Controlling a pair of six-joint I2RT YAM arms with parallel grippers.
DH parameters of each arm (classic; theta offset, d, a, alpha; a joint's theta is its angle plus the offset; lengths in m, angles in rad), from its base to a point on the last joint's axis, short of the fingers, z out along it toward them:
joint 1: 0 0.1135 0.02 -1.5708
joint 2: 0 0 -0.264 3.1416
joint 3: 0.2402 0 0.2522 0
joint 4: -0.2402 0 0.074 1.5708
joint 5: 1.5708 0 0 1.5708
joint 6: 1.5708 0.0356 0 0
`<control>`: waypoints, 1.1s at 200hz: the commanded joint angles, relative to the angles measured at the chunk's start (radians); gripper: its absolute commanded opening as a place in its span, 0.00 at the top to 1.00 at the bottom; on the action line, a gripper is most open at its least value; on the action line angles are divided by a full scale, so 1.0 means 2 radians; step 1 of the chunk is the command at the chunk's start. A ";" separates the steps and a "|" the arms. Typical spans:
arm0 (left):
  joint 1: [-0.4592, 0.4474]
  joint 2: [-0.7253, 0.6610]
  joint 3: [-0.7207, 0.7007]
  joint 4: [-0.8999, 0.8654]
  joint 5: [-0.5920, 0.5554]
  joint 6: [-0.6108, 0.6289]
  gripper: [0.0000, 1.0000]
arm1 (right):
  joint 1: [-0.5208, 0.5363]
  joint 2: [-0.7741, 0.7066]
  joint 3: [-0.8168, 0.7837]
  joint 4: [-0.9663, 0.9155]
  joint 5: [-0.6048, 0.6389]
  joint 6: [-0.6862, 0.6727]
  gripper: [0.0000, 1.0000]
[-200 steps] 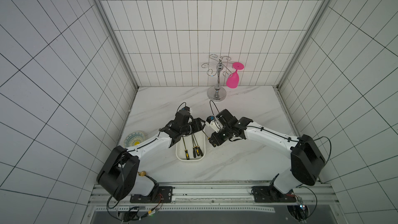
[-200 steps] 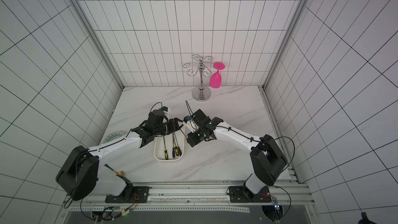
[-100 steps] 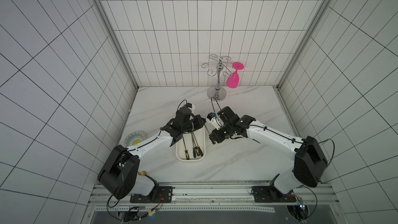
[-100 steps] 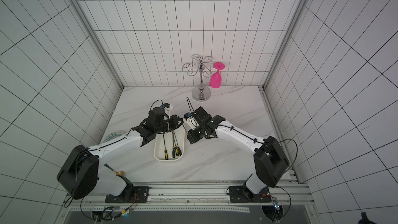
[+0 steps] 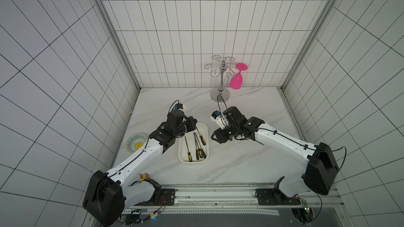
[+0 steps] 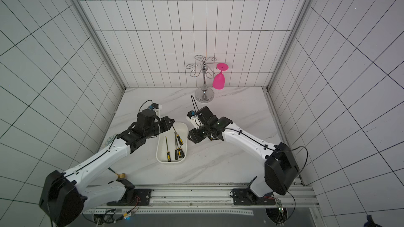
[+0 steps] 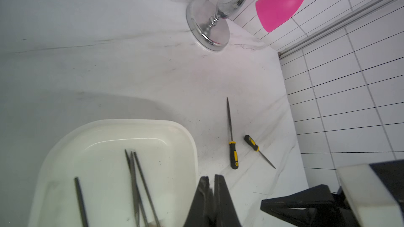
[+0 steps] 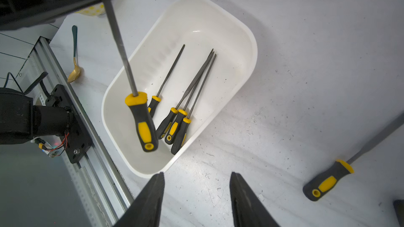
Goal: Put the file tool into the storage box
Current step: Place the file tool in the storage box.
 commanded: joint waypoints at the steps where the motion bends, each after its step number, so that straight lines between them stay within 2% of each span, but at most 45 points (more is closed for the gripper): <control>1: 0.001 0.005 -0.010 -0.088 -0.070 0.042 1.00 | -0.012 0.009 0.010 0.005 0.038 0.019 0.46; 41: 0.000 0.044 -0.029 -0.096 -0.079 0.038 1.00 | -0.057 0.029 -0.001 0.007 0.081 0.055 0.39; 78: -0.005 0.084 -0.015 -0.089 -0.079 0.042 1.00 | -0.111 0.073 0.009 0.001 0.105 0.079 0.34; 124: -0.007 0.095 -0.003 -0.090 -0.084 0.045 0.66 | -0.129 0.117 0.013 0.003 0.107 0.085 0.32; 160: -0.007 0.096 -0.002 -0.084 -0.081 0.044 0.63 | -0.129 0.154 0.004 0.012 0.105 0.080 0.32; 185: -0.006 0.097 -0.001 -0.081 -0.077 0.039 0.63 | -0.127 0.167 -0.003 0.017 0.098 0.079 0.39; 205: -0.006 0.092 -0.002 -0.077 -0.073 0.033 0.61 | -0.126 0.169 -0.012 0.023 0.106 0.073 0.54; 220: -0.006 0.083 -0.002 -0.072 -0.067 0.028 0.54 | -0.125 0.171 -0.022 0.031 0.111 0.071 0.66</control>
